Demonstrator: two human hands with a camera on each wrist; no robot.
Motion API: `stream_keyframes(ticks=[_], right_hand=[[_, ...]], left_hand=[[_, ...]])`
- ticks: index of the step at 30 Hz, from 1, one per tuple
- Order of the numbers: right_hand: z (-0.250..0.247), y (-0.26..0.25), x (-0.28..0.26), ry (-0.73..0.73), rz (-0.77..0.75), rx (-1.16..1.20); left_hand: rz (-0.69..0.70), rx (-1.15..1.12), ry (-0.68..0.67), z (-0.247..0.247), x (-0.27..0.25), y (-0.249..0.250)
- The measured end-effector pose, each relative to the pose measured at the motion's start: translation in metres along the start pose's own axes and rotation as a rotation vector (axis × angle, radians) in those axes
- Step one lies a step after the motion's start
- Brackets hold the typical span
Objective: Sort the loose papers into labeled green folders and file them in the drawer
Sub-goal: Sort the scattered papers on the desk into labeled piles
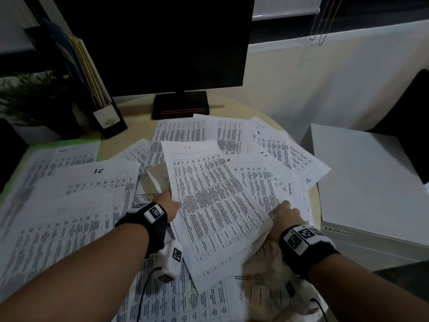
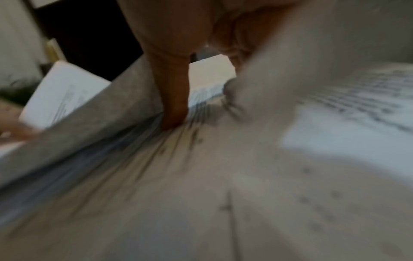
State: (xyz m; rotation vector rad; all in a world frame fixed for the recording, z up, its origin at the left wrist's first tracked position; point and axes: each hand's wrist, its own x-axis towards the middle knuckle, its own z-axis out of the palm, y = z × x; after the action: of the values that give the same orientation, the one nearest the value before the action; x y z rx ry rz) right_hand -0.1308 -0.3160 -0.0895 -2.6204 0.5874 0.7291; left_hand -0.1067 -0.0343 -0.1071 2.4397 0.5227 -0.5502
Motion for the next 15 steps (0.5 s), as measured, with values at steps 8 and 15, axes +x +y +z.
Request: stream_keyframes(ticks=[8,15], right_hand=[[-0.007,-0.004,-0.012,0.019,-0.024,-0.177],[0.012,-0.032,-0.026,-0.045,-0.15,-0.112]], left_hand=[[0.024,0.09,0.043,-0.005,-0.006,-0.005],[0.048,0.198,0.045,-0.001,-0.006,-0.01]])
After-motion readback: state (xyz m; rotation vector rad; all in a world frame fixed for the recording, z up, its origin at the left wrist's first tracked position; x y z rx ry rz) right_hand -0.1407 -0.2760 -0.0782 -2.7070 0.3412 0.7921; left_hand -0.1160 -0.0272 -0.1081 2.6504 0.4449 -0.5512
